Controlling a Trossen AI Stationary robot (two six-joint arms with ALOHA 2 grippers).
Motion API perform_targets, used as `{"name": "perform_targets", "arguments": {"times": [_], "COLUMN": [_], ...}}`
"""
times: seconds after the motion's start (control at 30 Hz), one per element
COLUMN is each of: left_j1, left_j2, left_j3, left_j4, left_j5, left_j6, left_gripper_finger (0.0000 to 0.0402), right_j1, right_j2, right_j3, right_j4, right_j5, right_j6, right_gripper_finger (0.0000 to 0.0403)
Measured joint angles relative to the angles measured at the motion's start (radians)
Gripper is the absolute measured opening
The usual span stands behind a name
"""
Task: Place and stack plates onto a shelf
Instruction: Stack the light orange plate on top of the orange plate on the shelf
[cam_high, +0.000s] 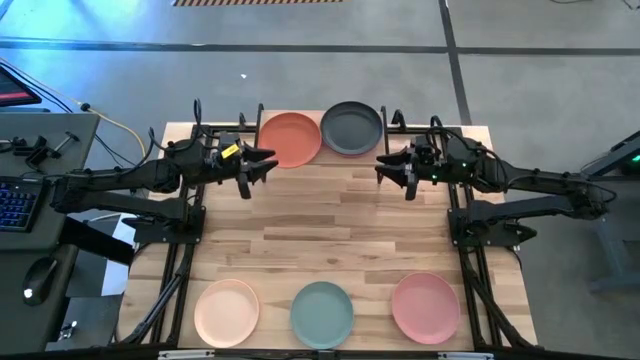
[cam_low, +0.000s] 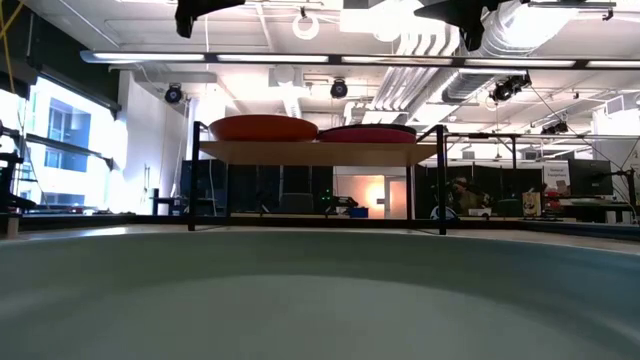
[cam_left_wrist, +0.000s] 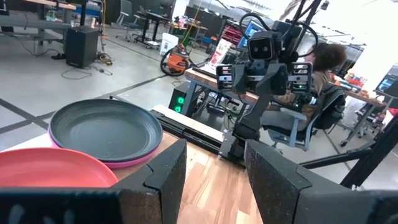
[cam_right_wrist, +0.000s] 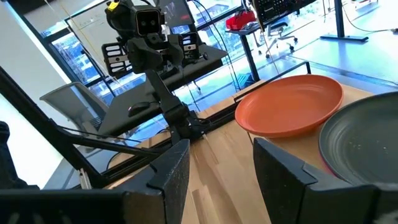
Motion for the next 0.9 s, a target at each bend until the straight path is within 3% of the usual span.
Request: {"name": "perform_targets", "arguments": {"times": [0.1,0.2,0.33,0.43,0.6,0.77,0.9], "left_j1": [-0.002,-0.025,-0.107,-0.213,-0.441,-0.680,-0.837], "left_j2": [0.000,0.000,0.000,0.008,0.038,0.110,0.219], "left_j3": [0.001,0.002,0.002,0.000,-0.001,-0.001,-0.001], "left_j4": [-0.019,-0.127,-0.410,-0.665,-0.955,-0.941,-0.939], "left_j5": [0.042,0.149,0.310,0.346,0.269,0.123,0.106], "left_j6": [-0.042,-0.123,-0.325,-0.545,-0.943,-1.194,-1.286], "left_gripper_finger": [0.0154,0.0154,0.0154,0.0154,0.0154,0.0154,0.0154], "right_j1": [0.000,0.000,0.000,0.000,0.000,0.000,0.000], "right_j2": [0.000,0.000,0.000,0.000,0.000,0.000,0.001], "right_j3": [0.000,0.000,0.000,0.000,0.000,0.001,0.001], "right_j4": [-0.002,-0.003,-0.004,-0.010,-0.029,-0.044,-0.051], "right_j5": [0.000,0.000,0.000,0.000,0.000,0.000,0.000], "right_j6": [0.001,0.019,0.027,0.027,0.027,0.027,0.027], "right_gripper_finger": [0.0158,0.0158,0.0158,0.0158,0.0158,0.0158,0.0158]}}
